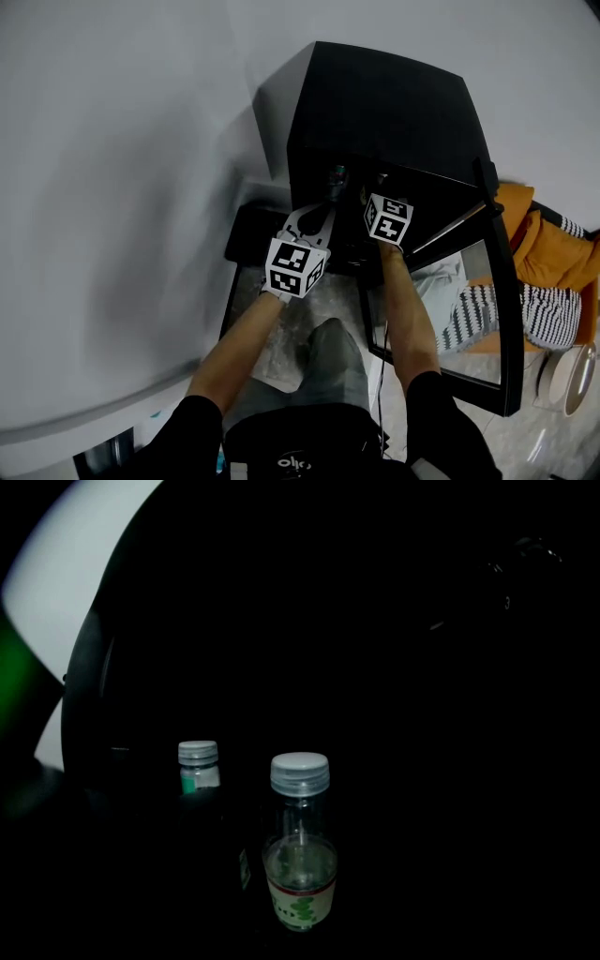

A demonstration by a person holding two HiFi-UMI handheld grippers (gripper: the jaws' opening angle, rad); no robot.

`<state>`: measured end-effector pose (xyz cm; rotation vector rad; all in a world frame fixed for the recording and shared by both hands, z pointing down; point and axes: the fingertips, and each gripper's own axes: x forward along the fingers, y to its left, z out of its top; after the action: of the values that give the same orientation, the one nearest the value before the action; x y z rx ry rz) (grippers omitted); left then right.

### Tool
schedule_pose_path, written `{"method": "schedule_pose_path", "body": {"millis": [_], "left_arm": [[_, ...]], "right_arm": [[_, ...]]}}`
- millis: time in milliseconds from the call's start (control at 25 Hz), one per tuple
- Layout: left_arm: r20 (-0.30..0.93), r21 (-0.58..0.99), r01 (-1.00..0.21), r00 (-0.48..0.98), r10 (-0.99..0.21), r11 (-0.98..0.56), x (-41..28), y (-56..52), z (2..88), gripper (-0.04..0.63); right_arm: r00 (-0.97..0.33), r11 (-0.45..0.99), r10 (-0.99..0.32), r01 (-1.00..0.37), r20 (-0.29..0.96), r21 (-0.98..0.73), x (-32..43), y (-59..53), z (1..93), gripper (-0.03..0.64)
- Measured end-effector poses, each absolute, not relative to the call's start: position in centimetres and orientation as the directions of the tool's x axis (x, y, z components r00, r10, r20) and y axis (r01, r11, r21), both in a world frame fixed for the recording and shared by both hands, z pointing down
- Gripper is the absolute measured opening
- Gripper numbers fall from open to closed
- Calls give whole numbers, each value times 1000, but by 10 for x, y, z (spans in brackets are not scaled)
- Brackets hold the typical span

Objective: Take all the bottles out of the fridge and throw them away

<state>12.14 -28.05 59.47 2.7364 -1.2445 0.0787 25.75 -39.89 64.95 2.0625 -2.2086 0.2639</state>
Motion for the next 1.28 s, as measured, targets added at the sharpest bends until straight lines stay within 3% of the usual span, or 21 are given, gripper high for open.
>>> {"method": "schedule_pose_path", "body": {"millis": [520,680,1280], "left_arm": [[85,91,-756,655,-751,-649,129,-296,599,6],[78,84,-752,659,-748,-654,129,-301,601,6],[74,73,-729,684,-725,-680,122,-275,599,6]], "right_arm": [[-49,49,-993,-999,110,1,257,-408,651,255],[-23,25,-996,-999,88,26,260,-412,655,207],[19,-16,-998,-998,63,60,255,-365,653,202]]}}
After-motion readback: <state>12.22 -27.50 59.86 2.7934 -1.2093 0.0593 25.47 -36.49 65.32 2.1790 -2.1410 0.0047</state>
